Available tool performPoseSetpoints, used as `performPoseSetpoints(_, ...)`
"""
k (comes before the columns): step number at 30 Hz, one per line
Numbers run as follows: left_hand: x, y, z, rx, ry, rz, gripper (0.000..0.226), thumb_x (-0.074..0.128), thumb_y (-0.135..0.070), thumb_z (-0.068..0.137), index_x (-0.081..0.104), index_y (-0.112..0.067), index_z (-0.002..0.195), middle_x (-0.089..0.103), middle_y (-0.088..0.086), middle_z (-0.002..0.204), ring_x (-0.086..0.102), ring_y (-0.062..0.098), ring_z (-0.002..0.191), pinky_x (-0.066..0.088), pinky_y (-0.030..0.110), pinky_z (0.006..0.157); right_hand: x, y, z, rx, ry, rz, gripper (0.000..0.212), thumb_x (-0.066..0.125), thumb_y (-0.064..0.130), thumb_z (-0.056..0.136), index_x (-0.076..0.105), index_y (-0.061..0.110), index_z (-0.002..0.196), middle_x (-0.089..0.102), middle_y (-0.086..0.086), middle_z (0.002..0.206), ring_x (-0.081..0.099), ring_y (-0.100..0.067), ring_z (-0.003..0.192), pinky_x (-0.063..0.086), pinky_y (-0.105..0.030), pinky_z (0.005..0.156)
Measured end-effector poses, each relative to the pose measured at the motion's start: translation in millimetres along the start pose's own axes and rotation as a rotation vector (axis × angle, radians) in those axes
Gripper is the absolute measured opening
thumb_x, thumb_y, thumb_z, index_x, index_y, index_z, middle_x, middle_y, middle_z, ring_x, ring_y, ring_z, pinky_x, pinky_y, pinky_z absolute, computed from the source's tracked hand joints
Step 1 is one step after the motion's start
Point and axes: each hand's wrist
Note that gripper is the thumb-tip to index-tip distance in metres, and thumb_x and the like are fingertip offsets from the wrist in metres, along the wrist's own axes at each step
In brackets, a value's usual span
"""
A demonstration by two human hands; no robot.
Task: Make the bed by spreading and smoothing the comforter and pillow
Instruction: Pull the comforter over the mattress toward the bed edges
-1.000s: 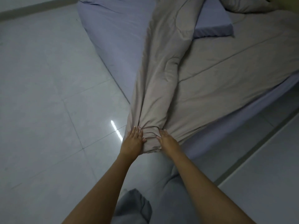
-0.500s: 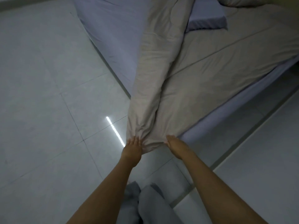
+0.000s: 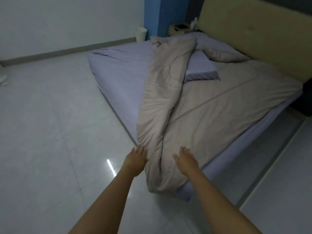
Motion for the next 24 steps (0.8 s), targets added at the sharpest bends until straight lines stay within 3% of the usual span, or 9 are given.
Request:
performPoseSetpoints(8, -95.8, 76.0, 65.6, 0.026, -0.093, 0.083, 0.059, 0.013, -0.036, 0.106, 0.003, -0.003, 0.153, -0.001, 0.012, 0.162, -0.004, 0.026, 0.149, 0.003, 0.038, 0.121, -78.2, 56.3, 56.6, 0.052, -0.108, 0.013, 0.072, 0.021, 0.051, 0.1, 0.006, 0.003, 0.151, 0.005, -0.011, 0.16, 0.004, -0.025, 0.148, 0.008, -0.038, 0.12)
performPoseSetpoints(15, -178.8, 190.9, 125.2, 0.154, -0.148, 0.234, 0.06, 0.012, -0.039, 0.105, 0.001, -0.004, 0.153, -0.002, 0.011, 0.162, -0.005, 0.026, 0.149, 0.003, 0.039, 0.121, -113.3, 141.8, 122.1, 0.18, -0.224, 0.103, 0.07, 0.024, 0.049, 0.1, 0.011, 0.001, 0.15, 0.011, -0.015, 0.159, 0.008, -0.028, 0.147, 0.014, -0.04, 0.119)
performPoseSetpoints(24, -270.0, 330.3, 230.9, 0.228, -0.188, 0.392, 0.061, 0.012, -0.04, 0.105, 0.0, -0.004, 0.153, -0.003, 0.011, 0.162, -0.007, 0.028, 0.149, 0.003, 0.041, 0.122, -158.7, 250.0, 222.6, 0.283, -0.283, 0.162, 0.067, 0.021, 0.045, 0.102, 0.006, 0.002, 0.151, 0.006, -0.014, 0.16, 0.004, -0.027, 0.147, 0.01, -0.038, 0.119)
Point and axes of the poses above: each hand's wrist, its own z-axis towards the middle knuckle, its own x-axis out of the palm, y = z × x
